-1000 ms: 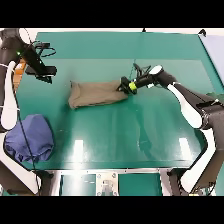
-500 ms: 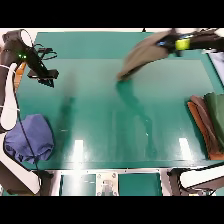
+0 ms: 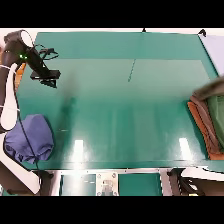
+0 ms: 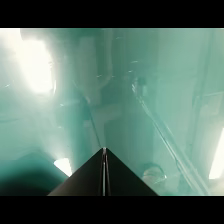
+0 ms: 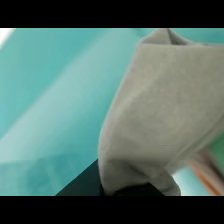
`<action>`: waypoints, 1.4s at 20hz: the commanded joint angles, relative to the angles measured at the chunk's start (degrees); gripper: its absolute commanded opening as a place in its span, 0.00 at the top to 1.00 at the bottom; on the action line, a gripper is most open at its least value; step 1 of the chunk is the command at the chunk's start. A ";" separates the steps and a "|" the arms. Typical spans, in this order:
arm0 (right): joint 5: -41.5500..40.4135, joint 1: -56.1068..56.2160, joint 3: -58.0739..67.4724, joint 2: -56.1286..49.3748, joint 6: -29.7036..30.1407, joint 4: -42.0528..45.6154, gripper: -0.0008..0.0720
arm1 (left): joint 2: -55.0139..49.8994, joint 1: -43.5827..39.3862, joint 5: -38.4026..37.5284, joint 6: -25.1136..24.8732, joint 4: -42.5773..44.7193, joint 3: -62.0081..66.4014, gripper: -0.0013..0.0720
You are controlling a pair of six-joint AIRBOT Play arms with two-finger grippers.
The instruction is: Fold the shirts.
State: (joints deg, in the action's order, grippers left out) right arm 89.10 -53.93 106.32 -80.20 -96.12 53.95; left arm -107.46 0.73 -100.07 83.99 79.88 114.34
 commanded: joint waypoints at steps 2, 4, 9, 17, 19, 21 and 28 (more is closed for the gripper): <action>6.73 -9.01 -2.34 4.00 -2.93 13.64 0.96 | 0.00 0.02 -0.02 0.02 -1.53 -0.02 0.95; 9.09 -9.44 -4.26 5.01 -2.95 19.02 0.96 | 0.00 0.02 -0.09 -0.04 -2.84 -0.02 0.95; 11.67 -9.22 -20.37 8.92 -4.46 33.97 0.96 | 0.02 0.02 -1.38 0.02 -5.90 -0.02 0.95; 11.45 -9.27 -38.58 9.77 -9.92 40.04 0.22 | 0.02 -3.32 -1.33 -0.04 -7.04 -0.02 0.95; 9.77 -7.63 -34.42 8.98 -9.81 31.47 0.44 | 0.13 -5.14 -1.38 -0.02 -7.04 -0.02 0.95; 4.31 -3.26 -28.98 9.05 -5.53 19.82 0.95 | 1.77 -7.17 -1.07 0.02 -7.02 -0.24 0.95; -15.02 27.12 -32.85 18.27 3.89 9.73 0.96 | 20.81 -12.85 4.24 3.76 -6.49 -14.08 0.95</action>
State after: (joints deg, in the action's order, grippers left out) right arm 81.95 -38.30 77.21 -65.73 -96.29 67.53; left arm -94.35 -9.98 -98.91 86.04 73.01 107.50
